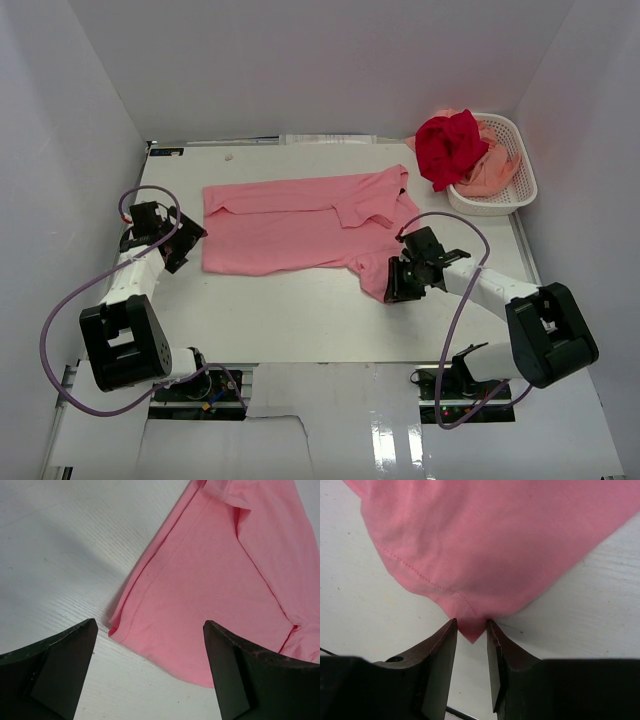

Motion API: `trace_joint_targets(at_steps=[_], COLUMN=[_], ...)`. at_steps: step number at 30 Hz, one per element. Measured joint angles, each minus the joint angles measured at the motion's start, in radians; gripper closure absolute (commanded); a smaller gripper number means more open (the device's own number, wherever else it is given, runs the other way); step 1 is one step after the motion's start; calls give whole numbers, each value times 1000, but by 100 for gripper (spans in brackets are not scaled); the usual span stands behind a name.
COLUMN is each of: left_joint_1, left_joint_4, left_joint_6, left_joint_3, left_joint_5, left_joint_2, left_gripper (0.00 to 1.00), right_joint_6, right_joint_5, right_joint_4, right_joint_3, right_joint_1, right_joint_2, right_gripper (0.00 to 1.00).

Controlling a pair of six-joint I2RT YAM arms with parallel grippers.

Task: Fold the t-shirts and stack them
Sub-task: Grap the side of the flattened tshirt closest away from the robot with both arms

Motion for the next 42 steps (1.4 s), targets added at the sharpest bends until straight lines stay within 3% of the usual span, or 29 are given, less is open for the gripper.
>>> trace_joint_targets(at_steps=[12,14,18,21,30,42], left_joint_1=[6,6,6,6,6,6], left_joint_4=[-16,-18,-19,-21,-22,-25], left_joint_6=[-26,-26,-26,-26,-25,-24], left_joint_3=[-13,-13,-13,-13,-15,-15], left_joint_5=[0,0,0,1,3,3], left_joint_2=[0,0,0,0,0,0], left_gripper=[2,2,2,2,2,2], right_joint_6=[-23,-24,-23,-28,-30,-30], right_joint_5=[48,61,77,90,123,132], right_joint_4=[-46,-57,-90,-116,-152,-152], right_joint_3=[101,106,117,119,113,118], right_joint_1=[71,79,89,94,94,94], right_joint_2=[106,107,104,95,83,98], right_gripper=[73,71,49,47,59,61])
